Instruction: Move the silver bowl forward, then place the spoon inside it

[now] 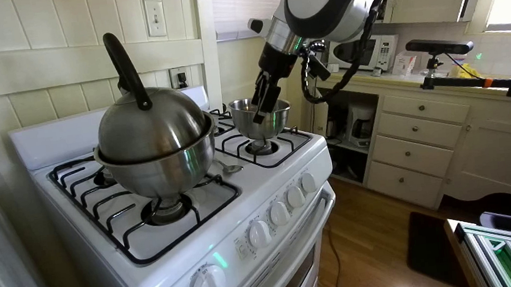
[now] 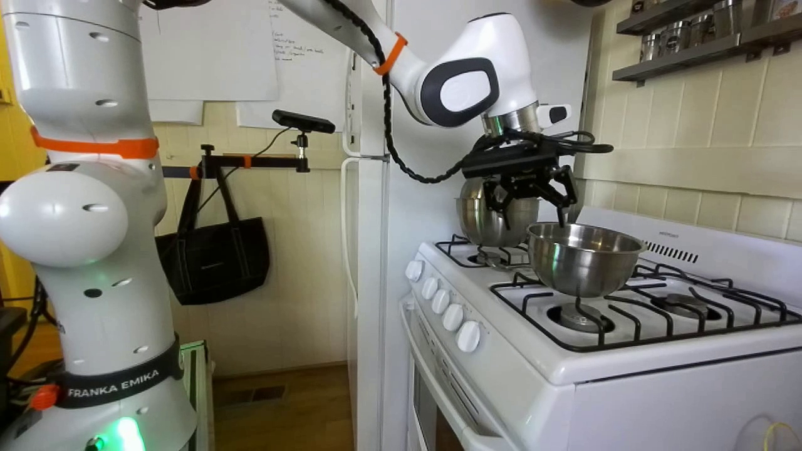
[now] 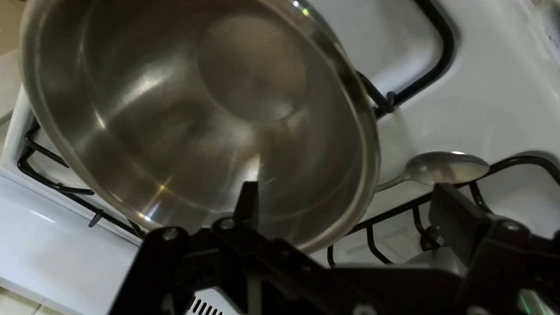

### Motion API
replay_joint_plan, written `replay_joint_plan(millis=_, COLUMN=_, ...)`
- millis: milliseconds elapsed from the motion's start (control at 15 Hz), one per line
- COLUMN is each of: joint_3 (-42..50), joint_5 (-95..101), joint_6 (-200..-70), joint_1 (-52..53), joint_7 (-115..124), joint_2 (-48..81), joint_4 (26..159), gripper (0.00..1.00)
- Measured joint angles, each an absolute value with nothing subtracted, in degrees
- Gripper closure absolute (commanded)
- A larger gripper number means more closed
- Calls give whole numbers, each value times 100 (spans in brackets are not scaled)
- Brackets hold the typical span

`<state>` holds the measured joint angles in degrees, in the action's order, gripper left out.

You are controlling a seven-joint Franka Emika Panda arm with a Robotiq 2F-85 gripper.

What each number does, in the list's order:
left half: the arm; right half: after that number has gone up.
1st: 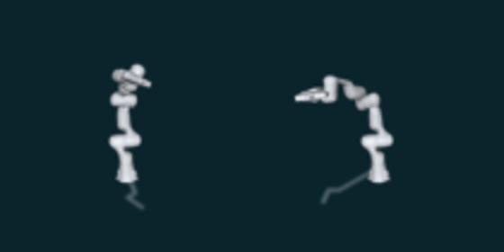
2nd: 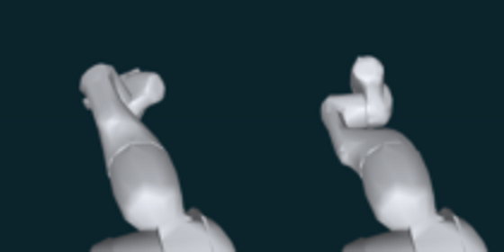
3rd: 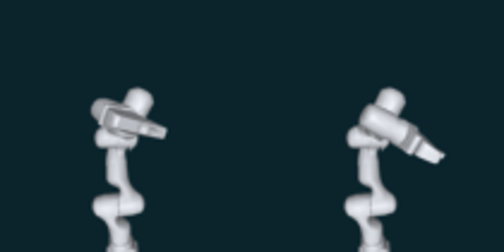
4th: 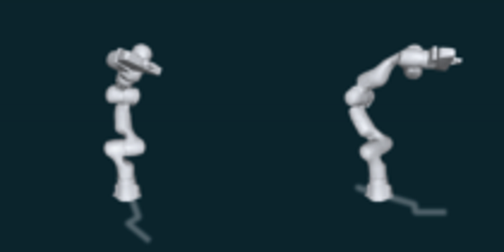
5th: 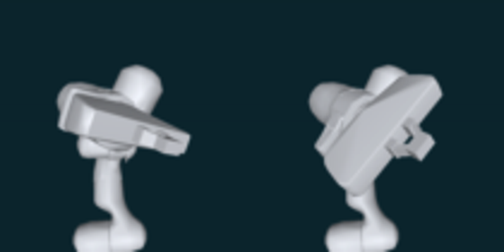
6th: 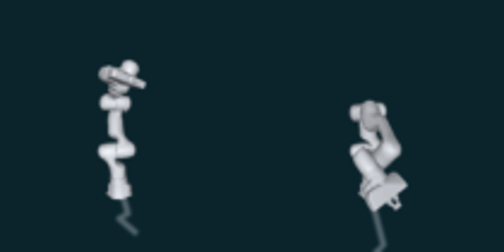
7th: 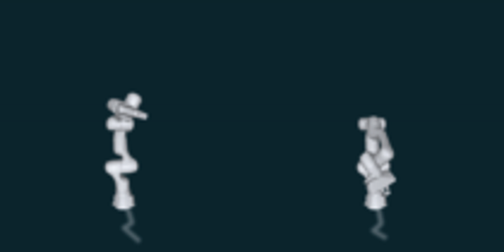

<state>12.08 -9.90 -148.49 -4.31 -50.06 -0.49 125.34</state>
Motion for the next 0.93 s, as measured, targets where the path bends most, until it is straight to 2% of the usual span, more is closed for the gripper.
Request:
replay_joint_plan(millis=67, joint_3=1186, joint_5=-990, joint_6=-14845, joint_1=-451, joint_7=-4987, joint_2=29, joint_4=12485, gripper=34)
replay_joint_plan(millis=133, joint_3=1168, joint_5=-990, joint_6=-14842, joint_1=-472, joint_7=-4965, joint_2=105, joint_4=12440, gripper=17)
replay_joint_plan(millis=267, joint_3=1122, joint_5=-989, joint_6=-14847, joint_1=-516, joint_7=-4962, joint_2=151, joint_4=12424, gripper=33)
replay_joint_plan(millis=733, joint_3=1086, joint_5=-988, joint_6=-14847, joint_1=-547, joint_7=-4962, joint_2=126, joint_4=12423, gripper=34)
replay_joint_plan(millis=800, joint_3=1086, joint_5=-988, joint_6=-14847, joint_1=-547, joint_7=-4962, joint_2=125, joint_4=12423, gripper=59)
replay_joint_plan(millis=867, joint_3=1086, joint_5=-988, joint_6=-14847, joint_1=-547, joint_7=-4962, joint_2=126, joint_4=12423, gripper=60)
replay_joint_plan(millis=933, joint_3=1077, joint_5=-986, joint_6=-14848, joint_1=-554, joint_7=-4956, joint_2=125, joint_4=12423, gripper=69)
